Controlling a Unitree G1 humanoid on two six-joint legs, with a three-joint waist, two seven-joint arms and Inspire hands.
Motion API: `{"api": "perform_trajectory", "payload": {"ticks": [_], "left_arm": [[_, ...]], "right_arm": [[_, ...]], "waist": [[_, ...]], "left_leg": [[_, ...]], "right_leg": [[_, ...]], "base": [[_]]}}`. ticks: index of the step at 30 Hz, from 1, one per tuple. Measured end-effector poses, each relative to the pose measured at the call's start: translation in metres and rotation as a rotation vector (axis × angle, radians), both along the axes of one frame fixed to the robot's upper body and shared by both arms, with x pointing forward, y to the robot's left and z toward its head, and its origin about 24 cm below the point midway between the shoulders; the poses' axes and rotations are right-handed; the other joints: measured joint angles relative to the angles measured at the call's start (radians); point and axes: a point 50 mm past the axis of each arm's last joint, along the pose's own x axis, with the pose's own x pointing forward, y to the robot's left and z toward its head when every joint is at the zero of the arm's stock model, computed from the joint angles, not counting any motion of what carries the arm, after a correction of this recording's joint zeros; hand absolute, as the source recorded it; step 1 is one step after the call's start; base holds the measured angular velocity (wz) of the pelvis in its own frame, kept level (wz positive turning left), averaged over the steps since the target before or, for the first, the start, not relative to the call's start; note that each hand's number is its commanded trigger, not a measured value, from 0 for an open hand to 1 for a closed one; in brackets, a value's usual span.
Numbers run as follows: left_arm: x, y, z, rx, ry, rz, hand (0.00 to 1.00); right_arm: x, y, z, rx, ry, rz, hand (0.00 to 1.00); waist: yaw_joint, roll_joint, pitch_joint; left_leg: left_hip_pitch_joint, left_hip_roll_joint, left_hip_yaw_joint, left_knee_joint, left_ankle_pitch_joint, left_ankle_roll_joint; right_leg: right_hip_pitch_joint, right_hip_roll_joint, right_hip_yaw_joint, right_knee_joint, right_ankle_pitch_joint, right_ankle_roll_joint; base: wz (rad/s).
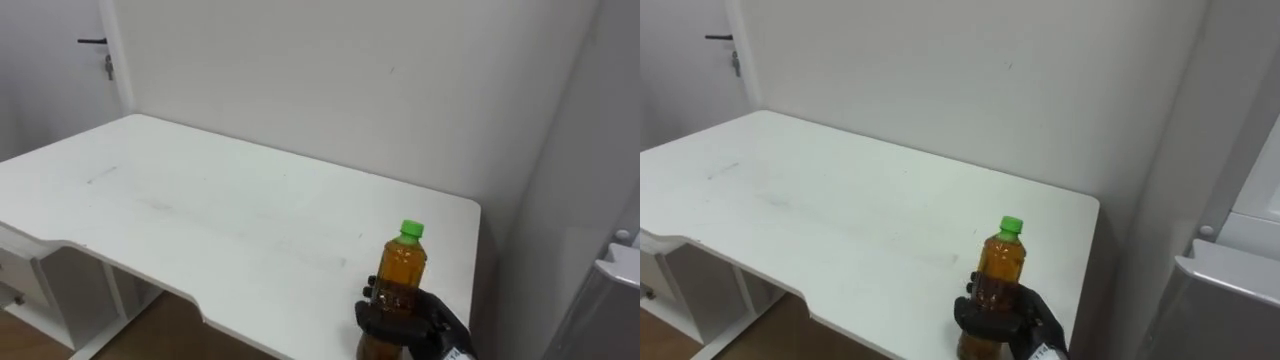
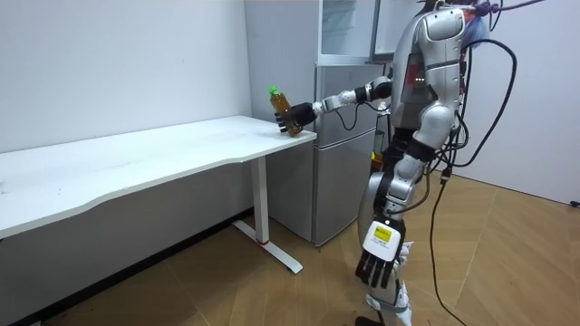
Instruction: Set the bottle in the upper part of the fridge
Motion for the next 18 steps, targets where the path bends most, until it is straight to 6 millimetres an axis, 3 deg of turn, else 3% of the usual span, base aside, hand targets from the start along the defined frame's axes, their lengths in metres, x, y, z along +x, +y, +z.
{"api": "perform_trajectory", "payload": {"ticks": [5, 18], "left_arm": [[-0.0020, -0.0002, -0.0002, -0.001, 0.005, 0.002, 0.00], [0.0031, -0.0006, 0.0000, -0.015, -0.006, 0.002, 0.00]], "right_arm": [[-0.0005, 0.0033, -0.0010, 0.011, 0.003, 0.009, 1.00], [-0.0001, 0.0034, 0.0000, 0.003, -0.002, 0.010, 1.00]], "waist": [[0.001, 0.003, 0.0031], [0.000, 0.000, 0.0018]], "left_leg": [[0.000, 0.000, 0.000, -0.001, 0.000, 0.000], [-0.004, 0.000, 0.000, -0.005, 0.000, 0.000]], "right_leg": [[0.000, 0.000, -0.002, -0.001, 0.000, 0.000], [-0.006, 0.000, 0.000, -0.004, -0.001, 0.000]], "base": [[0.00], [0.00]]}}
